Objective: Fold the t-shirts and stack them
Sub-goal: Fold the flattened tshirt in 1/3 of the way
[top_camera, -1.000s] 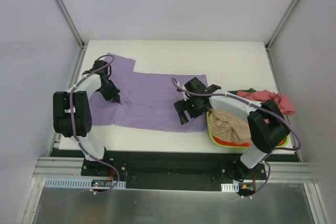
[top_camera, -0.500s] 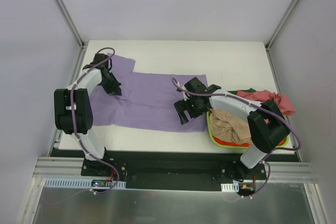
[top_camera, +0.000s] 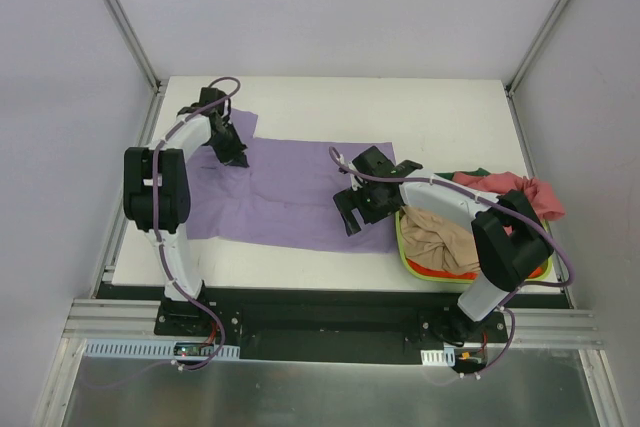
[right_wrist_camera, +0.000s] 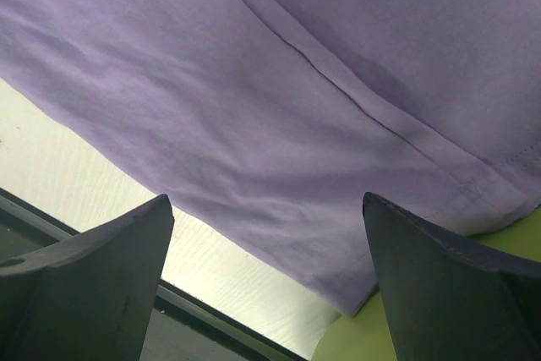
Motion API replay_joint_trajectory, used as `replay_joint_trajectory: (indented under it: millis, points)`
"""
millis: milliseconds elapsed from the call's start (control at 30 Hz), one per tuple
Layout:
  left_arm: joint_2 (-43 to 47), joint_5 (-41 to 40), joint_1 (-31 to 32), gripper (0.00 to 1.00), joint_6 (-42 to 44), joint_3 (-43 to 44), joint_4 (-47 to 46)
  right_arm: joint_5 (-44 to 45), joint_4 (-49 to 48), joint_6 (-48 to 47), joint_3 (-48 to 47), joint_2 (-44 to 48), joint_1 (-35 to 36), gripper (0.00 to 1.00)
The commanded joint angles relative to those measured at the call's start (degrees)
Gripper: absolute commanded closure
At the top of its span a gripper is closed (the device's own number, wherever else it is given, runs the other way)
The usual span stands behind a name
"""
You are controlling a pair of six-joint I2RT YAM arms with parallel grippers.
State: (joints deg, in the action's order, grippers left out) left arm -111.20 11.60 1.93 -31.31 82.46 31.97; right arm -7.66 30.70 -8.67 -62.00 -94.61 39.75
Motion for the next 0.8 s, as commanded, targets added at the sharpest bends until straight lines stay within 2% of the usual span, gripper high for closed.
replay_joint_trajectory:
  millis: [0,100,167,200,267,400,433,533,600,700,767]
  points:
    - [-2.88,4.4,2.11,1.0,5.55,4.38,0.03,1.95,1.82,-1.09,-0.05,-0.05,-0.9,0.04]
    - [-3.76,5.02,2.46,0.98,6.26,4.73,0.12,1.86,1.73,-1.0,0.03,0.12,-0.9,0.04]
    - [-3.59,4.32,2.46,0.88,6.17,4.47,0.11,1.69,1.56,-1.0,-0.05,0.3,-0.9,0.04]
    - [-3.24,4.23,2.46,0.76,6.35,4.56,0.11,1.6,1.56,-1.09,-0.05,0.56,-0.9,0.04]
    - [-2.36,4.22,2.46,0.6,7.05,5.43,0.11,1.6,1.12,-1.09,0.03,1.0,-0.9,0.04]
    - [1.59,6.59,2.46,0.07,7.67,7.89,0.11,1.51,0.68,-0.39,-0.23,2.41,-0.81,0.04]
    - [3.34,6.6,2.46,0.01,7.58,7.98,0.03,1.51,0.68,0.14,-0.49,2.85,-0.72,0.04]
    - [9.84,4.59,2.46,0.01,7.41,5.8,0.03,1.59,0.59,0.84,-1.46,3.99,0.06,0.04]
    - [14.05,0.47,2.46,0.01,7.05,1.94,0.03,2.12,0.85,1.46,-2.16,4.52,1.12,0.04]
    - [19.95,-6.56,2.02,0.01,6.09,-6.4,-0.5,3.44,1.29,3.04,-2.87,4.7,3.23,0.04]
    - [22.85,-7.73,0.27,0.01,4.69,-12.73,-1.38,4.23,1.12,4.88,-2.6,4.61,4.28,0.04]
